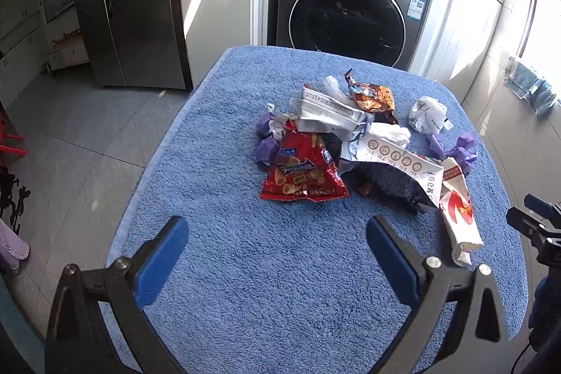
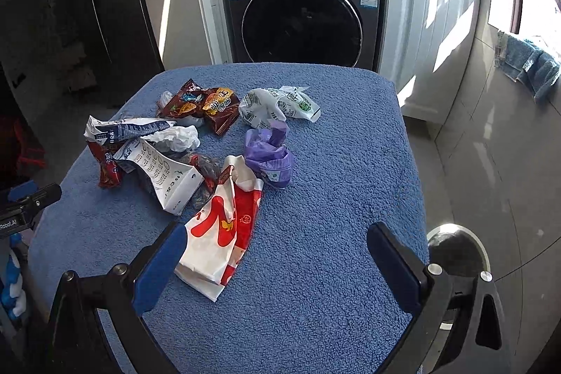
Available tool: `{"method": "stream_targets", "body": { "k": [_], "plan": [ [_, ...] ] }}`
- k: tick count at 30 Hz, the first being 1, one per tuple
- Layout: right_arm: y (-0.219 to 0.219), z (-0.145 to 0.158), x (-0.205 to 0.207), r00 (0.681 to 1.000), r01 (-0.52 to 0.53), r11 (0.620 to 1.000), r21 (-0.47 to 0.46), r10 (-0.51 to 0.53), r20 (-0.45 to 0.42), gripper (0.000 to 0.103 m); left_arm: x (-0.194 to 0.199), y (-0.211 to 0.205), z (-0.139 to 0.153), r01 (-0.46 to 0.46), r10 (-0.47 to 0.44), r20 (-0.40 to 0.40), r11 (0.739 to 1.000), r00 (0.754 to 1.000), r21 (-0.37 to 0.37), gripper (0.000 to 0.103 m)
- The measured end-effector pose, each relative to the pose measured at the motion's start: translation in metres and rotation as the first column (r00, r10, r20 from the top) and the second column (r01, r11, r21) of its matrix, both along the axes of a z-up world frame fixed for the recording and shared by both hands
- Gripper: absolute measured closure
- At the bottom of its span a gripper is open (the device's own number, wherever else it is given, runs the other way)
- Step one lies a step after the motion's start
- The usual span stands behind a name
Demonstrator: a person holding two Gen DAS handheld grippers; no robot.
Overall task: Collect trash
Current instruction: 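Grasp the white milk carton with the left tool while the right tool grasps the red-and-white paper bag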
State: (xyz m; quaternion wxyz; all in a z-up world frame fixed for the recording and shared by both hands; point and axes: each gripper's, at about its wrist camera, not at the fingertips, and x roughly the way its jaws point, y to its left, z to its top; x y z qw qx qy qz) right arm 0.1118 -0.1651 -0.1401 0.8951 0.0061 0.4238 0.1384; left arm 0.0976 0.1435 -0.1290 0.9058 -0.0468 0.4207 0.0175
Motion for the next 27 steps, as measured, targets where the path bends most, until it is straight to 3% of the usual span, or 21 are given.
{"method": "stream_targets", "body": {
  "k": [5, 10, 13, 18, 21, 23, 27],
  "plan": [
    [0.01, -0.016, 0.012, 0.993, -0.064, 0.993, 0.102, 0.073, -0.091, 0.003, 0.028, -0.003, 0.015, 0.112, -0.108, 0.051, 0.991, 0.993, -0.068, 0.002],
    [0.017, -0.027, 0.025, 0.985, -0.082, 0.986, 0.147, 0.103, -0.139, 0.009, 0.063, -0.016, 0.029, 0.207, -0.205, 0.104, 0.978, 0.973, -0.008, 0.002],
    [0.021, -0.031, 0.03, 0.983, -0.082, 0.985, 0.152, 0.105, -0.153, 0.009, 0.084, -0.021, 0.025, 0.233, -0.235, 0.091, 0.972, 0.968, 0.035, 0.002],
    [0.026, -0.038, 0.041, 0.978, -0.09, 0.984, 0.15, 0.116, -0.171, 0.009, 0.103, -0.03, 0.008, 0.271, -0.273, 0.052, 0.962, 0.961, 0.044, 0.003],
    [0.03, -0.043, 0.048, 0.975, -0.092, 0.985, 0.146, 0.119, -0.187, 0.01, 0.109, -0.032, -0.002, 0.281, -0.282, 0.02, 0.959, 0.959, 0.028, 0.024],
    [0.031, -0.047, 0.05, 0.972, -0.092, 0.985, 0.148, 0.121, -0.2, 0.016, 0.112, -0.031, -0.007, 0.28, -0.28, 0.001, 0.96, 0.96, -0.001, 0.04],
    [0.032, -0.054, 0.054, 0.969, -0.085, 0.986, 0.143, 0.116, -0.219, 0.039, 0.111, -0.028, -0.007, 0.268, -0.268, 0.005, 0.963, 0.963, -0.026, 0.041]
  ]
}}
